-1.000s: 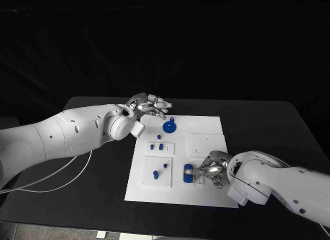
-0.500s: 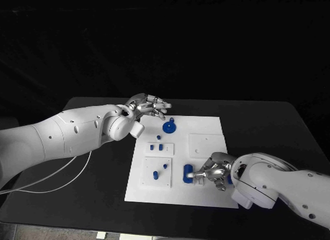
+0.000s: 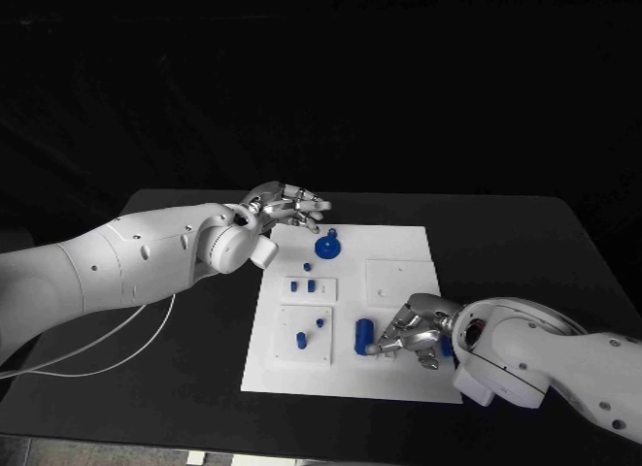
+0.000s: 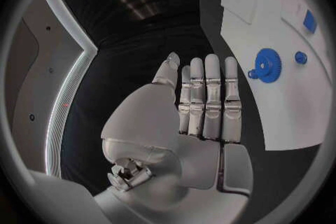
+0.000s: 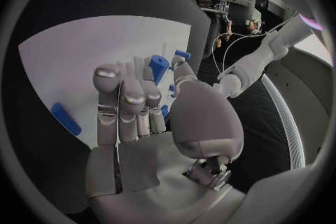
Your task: Assemble the parts on the task board
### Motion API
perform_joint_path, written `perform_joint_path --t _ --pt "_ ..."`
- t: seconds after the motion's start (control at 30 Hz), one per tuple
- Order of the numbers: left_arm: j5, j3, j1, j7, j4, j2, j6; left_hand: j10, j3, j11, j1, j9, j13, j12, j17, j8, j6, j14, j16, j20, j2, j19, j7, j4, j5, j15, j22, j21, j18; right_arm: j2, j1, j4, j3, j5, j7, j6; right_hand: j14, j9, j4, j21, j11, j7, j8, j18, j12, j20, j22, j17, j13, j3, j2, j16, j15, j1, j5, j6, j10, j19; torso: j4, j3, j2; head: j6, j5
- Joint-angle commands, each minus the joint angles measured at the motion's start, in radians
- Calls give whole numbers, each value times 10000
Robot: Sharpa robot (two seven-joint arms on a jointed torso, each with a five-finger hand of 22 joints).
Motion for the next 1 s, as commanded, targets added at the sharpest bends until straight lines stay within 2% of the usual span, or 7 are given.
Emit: perform_joint_path --t 0.03,0.2,0.33,0.53,0.63,0.77,1.0 --pt "2 6 4 37 22 14 160 -49 -33 -18 83 -2 -16 32 -16 -48 -5 -68 64 0 24 85 24 -27 34 25 -3 30 -147 70 -9 -46 3 -264 252 324 47 -7 14 64 -21 -18 3 -84 52 -18 790 25 15 106 -30 49 -42 -7 126 141 36 527 12 -11 4 -15 -24" --pt "-9 6 4 7 23 12 202 -49 -33 -18 83 -2 -16 32 -16 -48 -5 -68 64 0 24 85 24 -27 34 25 -3 30 -147 187 -9 -169 3 -373 21 207 53 -17 -77 73 -70 -81 -4 -112 71 -51 788 36 24 342 305 56 -74 -74 -174 290 82 538 22 -12 5 -39 -28" --pt "-33 6 4 -17 28 7 242 -55 -36 -13 77 -5 -19 28 -21 -53 -2 -76 64 1 24 81 27 -28 33 27 2 29 -147 269 -10 -259 2 -405 -148 133 60 -35 -27 170 -85 -100 -2 -130 140 -69 800 82 82 834 243 116 -89 -319 -269 332 132 546 22 -15 2 -46 -29" --pt "-49 6 4 -18 33 5 261 -64 -37 -10 75 -5 -22 22 -24 -53 3 -86 59 5 24 74 25 -26 29 31 1 26 -147 428 -16 -388 1 -690 -541 -57 66 -31 -280 218 -143 -184 -3 -167 190 -109 798 90 115 1256 505 139 -132 -341 -576 500 243 554 19 -15 3 -61 -21" --pt "-53 5 4 -26 35 -3 278 -60 -28 -15 91 -6 -22 24 -25 -53 13 -80 64 4 33 75 18 -33 33 29 3 28 -147 470 -18 -441 -1 -831 -739 -154 69 -51 -627 278 -185 -255 -12 -196 237 -144 804 80 164 2366 621 141 -172 -142 -1549 583 327 560 15 -16 -3 -71 -39" --pt "-57 5 4 -40 35 -9 296 -58 -26 -15 94 -6 -22 25 -26 -50 27 -81 65 3 36 75 14 -34 34 28 5 29 -147 492 -19 -470 -2 -896 -847 -180 72 -33 -1246 311 -210 -269 0 -219 236 -157 800 62 214 3221 549 152 -173 -556 -1590 650 364 559 7 -15 -4 -84 -35" --pt "-85 4 4 -64 42 -19 337 -58 -26 -15 94 -6 -22 25 -26 -50 27 -81 65 3 36 75 14 -34 34 28 5 29 -147 487 -23 -487 -5 -1057 -914 -182 64 -16 -1417 329 -216 -278 0 -222 246 -159 803 35 249 3246 531 142 -176 -618 -1411 676 380 556 6 -10 -3 -84 -32"
